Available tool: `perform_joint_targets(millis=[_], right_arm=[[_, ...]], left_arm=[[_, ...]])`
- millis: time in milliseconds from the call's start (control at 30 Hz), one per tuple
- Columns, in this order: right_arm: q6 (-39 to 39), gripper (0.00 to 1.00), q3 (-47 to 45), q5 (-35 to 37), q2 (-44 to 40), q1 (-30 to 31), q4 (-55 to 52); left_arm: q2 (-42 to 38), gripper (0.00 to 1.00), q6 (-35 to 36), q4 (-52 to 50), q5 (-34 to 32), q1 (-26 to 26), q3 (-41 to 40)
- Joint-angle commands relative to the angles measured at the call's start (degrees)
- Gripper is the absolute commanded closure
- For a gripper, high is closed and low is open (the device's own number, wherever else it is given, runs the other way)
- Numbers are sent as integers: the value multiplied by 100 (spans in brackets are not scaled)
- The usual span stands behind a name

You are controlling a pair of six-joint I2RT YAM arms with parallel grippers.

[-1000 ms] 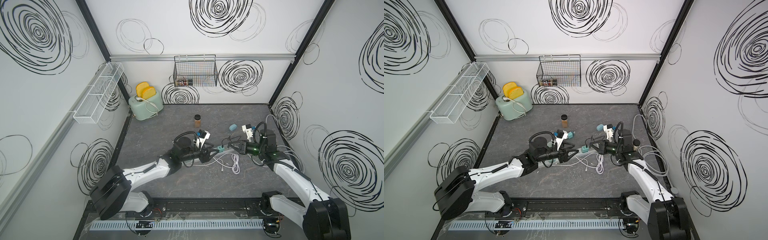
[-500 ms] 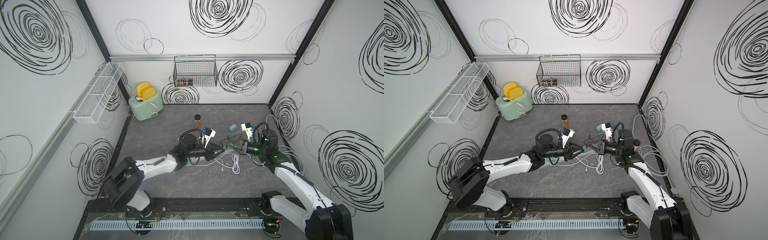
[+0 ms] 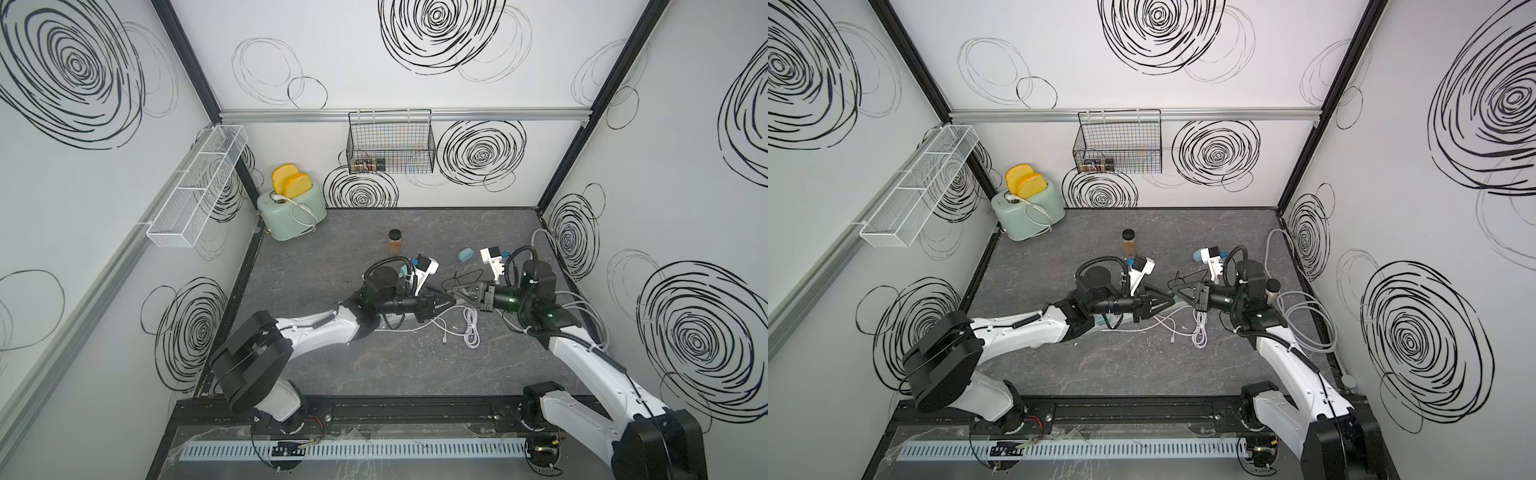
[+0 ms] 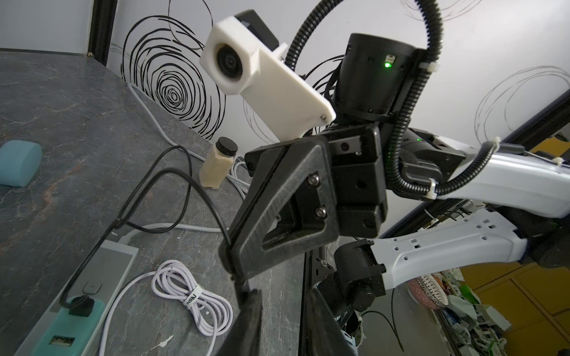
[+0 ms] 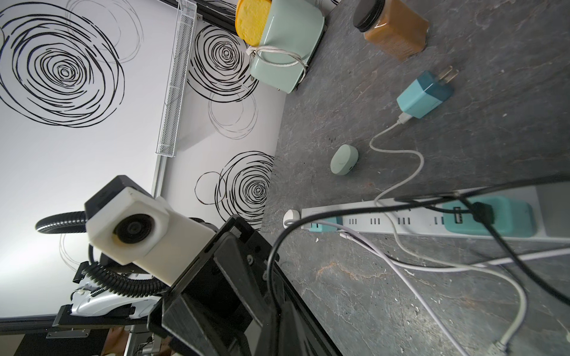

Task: Charge the bluetooth headset
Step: Pick up the charging cable from the center of the board.

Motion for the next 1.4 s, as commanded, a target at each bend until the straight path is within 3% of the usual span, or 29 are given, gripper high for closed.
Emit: perform_joint_targets(millis=[0, 233, 467, 933, 1133, 1367], right_arm=[[50, 97, -43, -17, -151, 40, 85], [25, 97, -17, 101, -126, 42, -48], [63, 97, 4, 35, -160, 47, 17], [123, 97, -77, -50, -181, 80, 154], [133, 95, -92, -102, -167, 89, 252], [-67, 84, -35, -254, 10, 55, 289]], left_arm=[[-79, 69, 74, 13, -236, -28, 116], [-695, 62, 295, -521, -1352, -47, -110], [-397, 64, 497, -982, -1150, -195, 203], [-140, 72, 488, -714, -839, -200, 355], [-64, 81, 454, -682, -778, -169, 429], [-57, 95, 170, -160, -432, 55, 266]])
